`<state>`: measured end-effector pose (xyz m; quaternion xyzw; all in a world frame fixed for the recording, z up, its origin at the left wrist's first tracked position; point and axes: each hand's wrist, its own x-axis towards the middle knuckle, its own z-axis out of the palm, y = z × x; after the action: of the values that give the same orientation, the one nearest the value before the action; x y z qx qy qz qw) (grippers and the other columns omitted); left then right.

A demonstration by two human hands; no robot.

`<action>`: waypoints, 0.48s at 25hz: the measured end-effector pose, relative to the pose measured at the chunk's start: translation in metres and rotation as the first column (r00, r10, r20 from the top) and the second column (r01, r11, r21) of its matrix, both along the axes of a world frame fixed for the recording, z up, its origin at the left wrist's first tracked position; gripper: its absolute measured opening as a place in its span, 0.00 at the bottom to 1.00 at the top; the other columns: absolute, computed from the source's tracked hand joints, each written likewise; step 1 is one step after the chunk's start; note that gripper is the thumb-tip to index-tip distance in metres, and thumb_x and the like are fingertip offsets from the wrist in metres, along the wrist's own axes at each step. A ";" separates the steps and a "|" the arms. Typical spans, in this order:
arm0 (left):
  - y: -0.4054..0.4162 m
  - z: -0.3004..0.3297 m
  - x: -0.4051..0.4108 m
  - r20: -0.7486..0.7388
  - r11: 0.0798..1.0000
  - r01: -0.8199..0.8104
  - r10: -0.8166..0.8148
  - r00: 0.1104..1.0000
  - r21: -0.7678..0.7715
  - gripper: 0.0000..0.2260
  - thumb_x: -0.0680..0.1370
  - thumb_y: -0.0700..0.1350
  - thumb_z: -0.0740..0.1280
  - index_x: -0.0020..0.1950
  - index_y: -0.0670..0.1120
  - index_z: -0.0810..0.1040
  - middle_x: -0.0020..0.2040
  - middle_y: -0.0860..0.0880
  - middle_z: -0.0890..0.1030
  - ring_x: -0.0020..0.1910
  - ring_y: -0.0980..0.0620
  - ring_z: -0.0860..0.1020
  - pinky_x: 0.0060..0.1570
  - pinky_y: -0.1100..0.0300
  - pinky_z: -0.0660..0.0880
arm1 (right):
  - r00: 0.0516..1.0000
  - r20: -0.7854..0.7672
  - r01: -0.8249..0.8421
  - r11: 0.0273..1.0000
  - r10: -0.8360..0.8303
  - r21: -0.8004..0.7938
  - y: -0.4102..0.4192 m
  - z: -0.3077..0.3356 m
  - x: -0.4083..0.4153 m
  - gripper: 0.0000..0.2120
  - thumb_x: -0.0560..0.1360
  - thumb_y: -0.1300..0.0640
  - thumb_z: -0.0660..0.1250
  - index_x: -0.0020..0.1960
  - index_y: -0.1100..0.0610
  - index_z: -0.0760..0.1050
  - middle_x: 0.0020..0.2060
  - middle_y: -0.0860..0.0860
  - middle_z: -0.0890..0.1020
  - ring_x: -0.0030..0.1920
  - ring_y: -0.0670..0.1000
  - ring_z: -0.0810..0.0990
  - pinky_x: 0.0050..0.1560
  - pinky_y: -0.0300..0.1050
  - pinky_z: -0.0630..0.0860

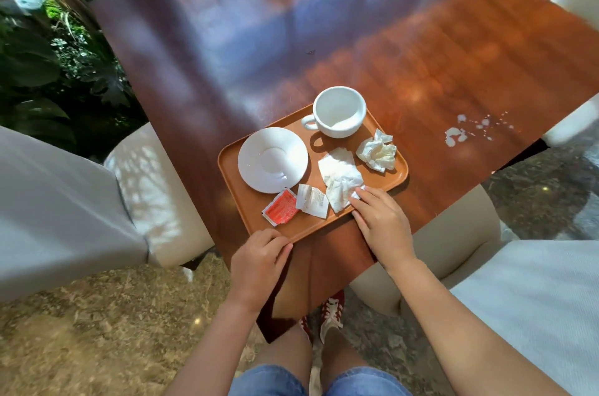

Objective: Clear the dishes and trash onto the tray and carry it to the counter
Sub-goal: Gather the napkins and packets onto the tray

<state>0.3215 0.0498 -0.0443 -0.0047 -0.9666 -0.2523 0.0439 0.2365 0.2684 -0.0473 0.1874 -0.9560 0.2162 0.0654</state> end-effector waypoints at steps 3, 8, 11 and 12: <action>-0.012 -0.003 -0.026 -0.038 0.999 -0.036 0.036 0.999 -0.014 0.02 0.70 0.40 0.74 0.40 0.46 0.82 0.38 0.52 0.82 0.38 0.53 0.79 0.31 0.60 0.77 | 1.000 0.006 -0.008 1.000 0.008 -0.004 -0.015 0.000 -0.028 0.12 0.65 0.68 0.75 0.48 0.63 0.82 0.47 0.57 0.85 0.52 0.58 0.82 0.54 0.54 0.79; -0.035 -0.007 -0.061 -0.072 0.999 -0.045 0.043 0.997 -0.028 0.01 0.71 0.41 0.72 0.40 0.46 0.82 0.38 0.52 0.81 0.38 0.53 0.79 0.32 0.61 0.76 | 0.999 0.030 -0.026 1.000 0.026 0.013 -0.036 0.002 -0.066 0.11 0.66 0.66 0.74 0.49 0.62 0.82 0.48 0.56 0.85 0.52 0.58 0.82 0.53 0.53 0.80; -0.046 -0.007 -0.084 -0.066 0.999 -0.041 0.039 0.997 -0.029 0.02 0.70 0.40 0.74 0.40 0.46 0.82 0.38 0.52 0.81 0.38 0.54 0.79 0.32 0.61 0.76 | 0.999 0.029 -0.025 1.000 0.025 0.018 -0.048 0.004 -0.088 0.12 0.66 0.66 0.74 0.49 0.61 0.82 0.48 0.56 0.85 0.52 0.58 0.82 0.52 0.51 0.80; -0.049 -0.007 -0.091 -0.069 0.999 -0.033 0.031 0.997 -0.031 0.02 0.70 0.40 0.74 0.40 0.46 0.82 0.38 0.52 0.81 0.38 0.54 0.79 0.31 0.61 0.76 | 0.999 0.032 -0.025 1.000 0.024 0.019 -0.050 0.004 -0.095 0.12 0.66 0.66 0.74 0.49 0.61 0.81 0.48 0.56 0.85 0.52 0.58 0.82 0.52 0.51 0.79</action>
<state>0.2306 0.0007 -0.0513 0.0015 -0.9685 -0.2355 0.0808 0.1420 0.2181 -0.0433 0.1961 -0.9566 0.2106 0.0455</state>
